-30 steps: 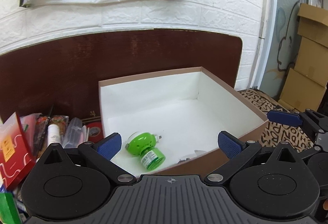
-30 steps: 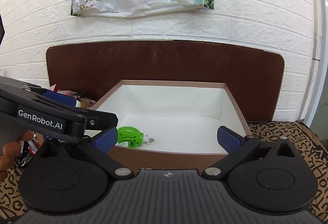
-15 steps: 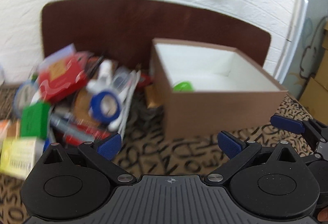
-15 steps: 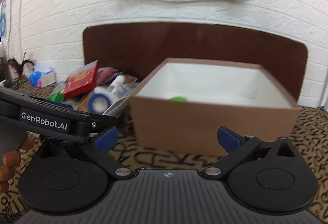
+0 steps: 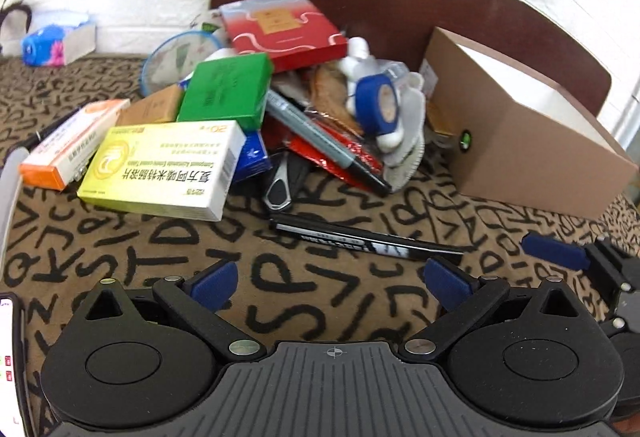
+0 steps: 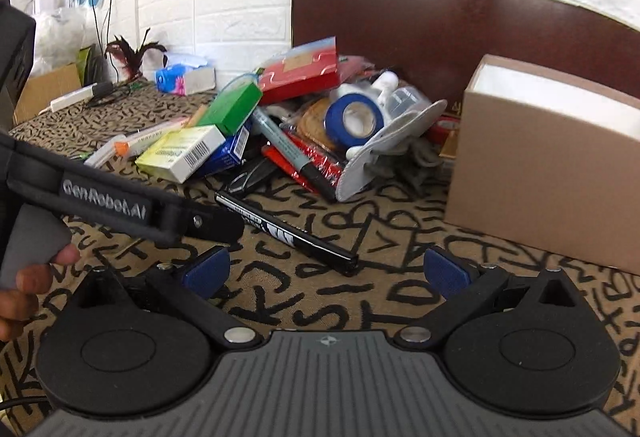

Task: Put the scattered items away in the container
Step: 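Grasp the black marker with the left gripper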

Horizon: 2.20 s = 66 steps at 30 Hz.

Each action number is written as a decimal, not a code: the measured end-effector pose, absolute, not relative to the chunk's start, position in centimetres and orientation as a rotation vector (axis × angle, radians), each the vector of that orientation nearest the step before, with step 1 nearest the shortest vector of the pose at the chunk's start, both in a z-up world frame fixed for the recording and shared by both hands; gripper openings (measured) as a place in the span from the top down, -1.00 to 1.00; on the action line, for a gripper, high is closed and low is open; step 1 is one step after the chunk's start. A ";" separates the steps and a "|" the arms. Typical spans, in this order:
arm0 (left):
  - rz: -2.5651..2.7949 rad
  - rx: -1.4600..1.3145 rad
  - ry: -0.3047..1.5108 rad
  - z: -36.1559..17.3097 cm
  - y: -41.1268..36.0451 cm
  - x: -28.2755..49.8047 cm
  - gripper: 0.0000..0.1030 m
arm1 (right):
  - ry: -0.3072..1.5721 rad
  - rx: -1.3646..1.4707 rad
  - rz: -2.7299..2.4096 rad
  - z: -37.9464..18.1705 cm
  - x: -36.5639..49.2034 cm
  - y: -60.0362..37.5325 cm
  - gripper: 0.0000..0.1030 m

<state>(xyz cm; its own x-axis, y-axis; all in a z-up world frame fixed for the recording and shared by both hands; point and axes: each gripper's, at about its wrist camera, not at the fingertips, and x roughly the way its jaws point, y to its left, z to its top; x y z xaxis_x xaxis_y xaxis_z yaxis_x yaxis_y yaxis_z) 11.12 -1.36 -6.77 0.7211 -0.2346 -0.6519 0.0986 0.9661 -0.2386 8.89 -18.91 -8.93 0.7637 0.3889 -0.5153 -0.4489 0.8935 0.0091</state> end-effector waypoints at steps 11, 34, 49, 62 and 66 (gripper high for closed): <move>-0.182 -0.274 0.788 -7.6 -0.3 13.0 -0.90 | 0.590 -0.143 0.515 -10.2 12.0 -17.6 -0.62; -0.051 -0.240 0.809 -7.6 1.0 13.4 0.35 | 0.475 -0.357 0.645 -7.4 11.5 -16.0 0.24; -0.072 -0.212 0.822 -7.9 2.3 13.5 0.19 | 0.521 -0.437 0.555 -10.4 18.5 -10.9 0.56; -0.132 -0.175 0.840 -7.5 1.3 11.4 0.74 | 0.653 -0.246 0.605 -8.7 12.6 -16.5 0.67; -0.220 -0.154 0.857 -7.2 0.5 9.5 0.80 | 0.691 -0.211 0.570 -8.9 9.4 -19.1 0.67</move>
